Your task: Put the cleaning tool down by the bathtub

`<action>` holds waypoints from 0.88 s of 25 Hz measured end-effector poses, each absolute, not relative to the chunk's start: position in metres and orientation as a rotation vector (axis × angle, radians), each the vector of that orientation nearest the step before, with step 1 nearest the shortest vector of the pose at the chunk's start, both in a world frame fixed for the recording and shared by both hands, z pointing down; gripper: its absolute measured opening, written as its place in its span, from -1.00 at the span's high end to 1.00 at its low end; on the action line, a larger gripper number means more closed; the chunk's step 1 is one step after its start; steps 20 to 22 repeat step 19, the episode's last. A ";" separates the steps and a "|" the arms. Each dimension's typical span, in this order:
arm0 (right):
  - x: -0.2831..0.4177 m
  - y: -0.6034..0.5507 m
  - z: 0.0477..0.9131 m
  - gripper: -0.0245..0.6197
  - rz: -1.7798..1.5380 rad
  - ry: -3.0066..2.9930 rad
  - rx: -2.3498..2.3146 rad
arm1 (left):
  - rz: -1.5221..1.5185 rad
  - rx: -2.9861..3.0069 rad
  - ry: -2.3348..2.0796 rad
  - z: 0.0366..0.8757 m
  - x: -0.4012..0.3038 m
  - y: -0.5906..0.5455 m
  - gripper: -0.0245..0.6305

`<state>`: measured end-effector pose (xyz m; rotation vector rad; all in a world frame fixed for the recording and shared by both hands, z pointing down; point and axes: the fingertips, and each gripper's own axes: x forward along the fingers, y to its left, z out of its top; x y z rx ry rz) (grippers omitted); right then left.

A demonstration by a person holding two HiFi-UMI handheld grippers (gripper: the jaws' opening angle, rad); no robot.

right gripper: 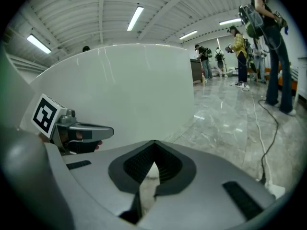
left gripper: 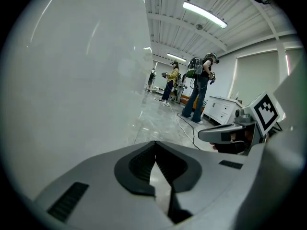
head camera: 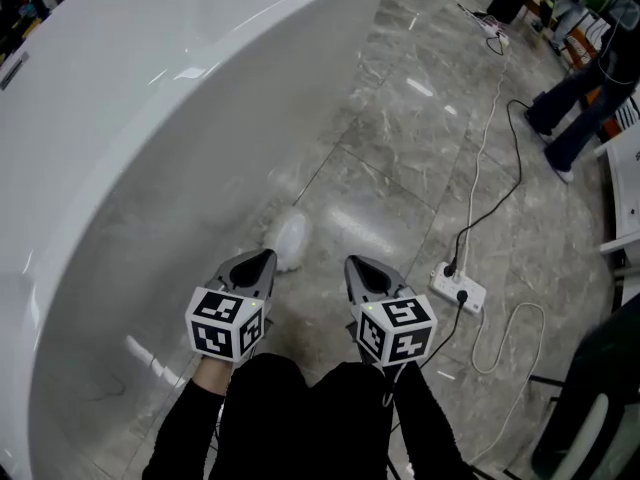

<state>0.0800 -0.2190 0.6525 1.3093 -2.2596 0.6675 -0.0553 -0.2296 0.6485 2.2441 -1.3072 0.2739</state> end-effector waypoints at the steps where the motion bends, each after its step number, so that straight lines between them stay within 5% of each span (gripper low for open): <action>1: 0.079 -0.219 0.651 0.92 0.656 -2.258 1.311 | 0.273 2.241 -1.307 0.649 -0.055 -0.230 0.90; 22: 0.074 -0.215 0.640 0.92 0.595 -2.258 1.325 | 0.274 2.225 -1.303 0.656 -0.044 -0.225 0.90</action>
